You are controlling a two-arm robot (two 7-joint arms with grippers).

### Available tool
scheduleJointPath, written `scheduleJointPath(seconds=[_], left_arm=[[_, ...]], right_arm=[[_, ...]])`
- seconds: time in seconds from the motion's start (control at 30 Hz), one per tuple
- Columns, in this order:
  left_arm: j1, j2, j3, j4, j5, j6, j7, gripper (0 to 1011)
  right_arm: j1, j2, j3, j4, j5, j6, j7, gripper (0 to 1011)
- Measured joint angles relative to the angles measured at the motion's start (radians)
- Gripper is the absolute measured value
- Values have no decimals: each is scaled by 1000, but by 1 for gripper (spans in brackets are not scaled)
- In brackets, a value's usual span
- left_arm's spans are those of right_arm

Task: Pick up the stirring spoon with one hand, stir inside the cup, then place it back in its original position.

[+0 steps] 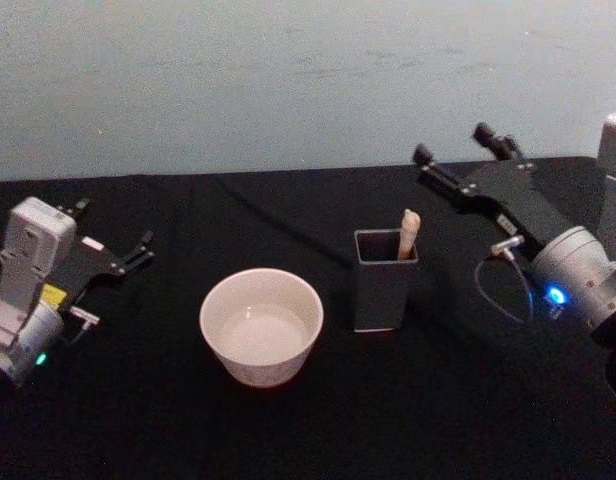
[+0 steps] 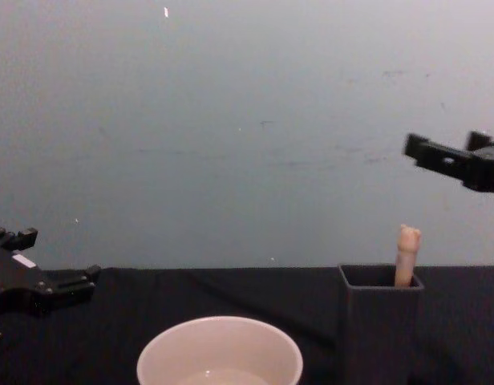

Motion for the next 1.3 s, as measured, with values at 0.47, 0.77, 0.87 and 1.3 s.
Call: scheduleJointPath(seconds=[0.47, 0.77, 0.87, 1.3], left_arm=[[0, 0, 0, 0, 0, 0, 0, 1001], [0, 0, 0, 0, 0, 0, 0, 1001], [0, 0, 0, 0, 0, 0, 0, 1001], [0, 0, 0, 0, 0, 0, 0, 1001]], right_arm=[[-17, -4, -3, 114, -167, 53, -98, 1002], [-27, -7, -12, 133, -202, 83, -87, 1002], [-26, -7, -12, 133, -202, 82, -87, 1002], [-26, -6, -11, 130, -198, 80, -87, 1002]])
